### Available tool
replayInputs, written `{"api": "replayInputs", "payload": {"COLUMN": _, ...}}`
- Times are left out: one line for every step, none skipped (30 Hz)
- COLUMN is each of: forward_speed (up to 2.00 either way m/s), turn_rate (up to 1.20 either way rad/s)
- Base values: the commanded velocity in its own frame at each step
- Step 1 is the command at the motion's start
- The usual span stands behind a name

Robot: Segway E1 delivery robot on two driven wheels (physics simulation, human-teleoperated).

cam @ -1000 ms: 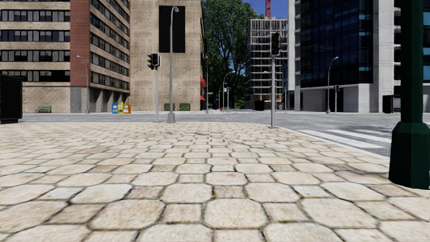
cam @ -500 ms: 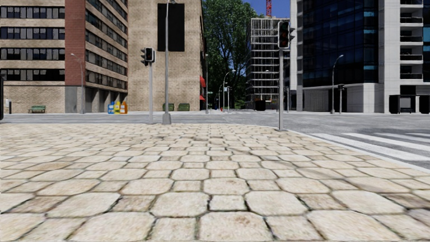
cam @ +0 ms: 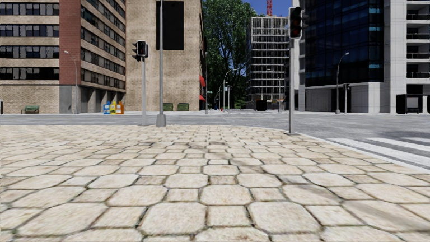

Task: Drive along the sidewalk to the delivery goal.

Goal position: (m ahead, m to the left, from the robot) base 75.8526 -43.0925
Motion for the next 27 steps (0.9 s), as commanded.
{"api": "replayInputs", "payload": {"forward_speed": 2.0, "turn_rate": 0.0}}
{"api": "replayInputs", "payload": {"forward_speed": 2.0, "turn_rate": 0.0}}
{"api": "replayInputs", "payload": {"forward_speed": 2.0, "turn_rate": 0.0}}
{"api": "replayInputs", "payload": {"forward_speed": 2.0, "turn_rate": 0.0}}
{"api": "replayInputs", "payload": {"forward_speed": 2.0, "turn_rate": 0.0}}
{"api": "replayInputs", "payload": {"forward_speed": 2.0, "turn_rate": 0.0}}
{"api": "replayInputs", "payload": {"forward_speed": 2.0, "turn_rate": 0.0}}
{"api": "replayInputs", "payload": {"forward_speed": 2.0, "turn_rate": 0.0}}
{"api": "replayInputs", "payload": {"forward_speed": 2.0, "turn_rate": 0.0}}
{"api": "replayInputs", "payload": {"forward_speed": 2.0, "turn_rate": 0.0}}
{"api": "replayInputs", "payload": {"forward_speed": 2.0, "turn_rate": 0.0}}
{"api": "replayInputs", "payload": {"forward_speed": 2.0, "turn_rate": 0.0}}
{"api": "replayInputs", "payload": {"forward_speed": 2.0, "turn_rate": -0.08}}
{"api": "replayInputs", "payload": {"forward_speed": 2.0, "turn_rate": -0.08}}
{"api": "replayInputs", "payload": {"forward_speed": 2.0, "turn_rate": -0.2}}
{"api": "replayInputs", "payload": {"forward_speed": 2.0, "turn_rate": -0.35}}
{"api": "replayInputs", "payload": {"forward_speed": 2.0, "turn_rate": -0.47}}
{"api": "replayInputs", "payload": {"forward_speed": 2.0, "turn_rate": -0.54}}
{"api": "replayInputs", "payload": {"forward_speed": 2.0, "turn_rate": -0.62}}
{"api": "replayInputs", "payload": {"forward_speed": 2.0, "turn_rate": -0.74}}
{"api": "replayInputs", "payload": {"forward_speed": 2.0, "turn_rate": -0.9}}
{"api": "replayInputs", "payload": {"forward_speed": 2.0, "turn_rate": -0.97}}
{"api": "replayInputs", "payload": {"forward_speed": 2.0, "turn_rate": -1.0}}
{"api": "replayInputs", "payload": {"forward_speed": 2.0, "turn_rate": -1.0}}
{"api": "replayInputs", "payload": {"forward_speed": 2.0, "turn_rate": -1.0}}
{"api": "replayInputs", "payload": {"forward_speed": 2.0, "turn_rate": -1.0}}
{"api": "replayInputs", "payload": {"forward_speed": 2.0, "turn_rate": -1.0}}
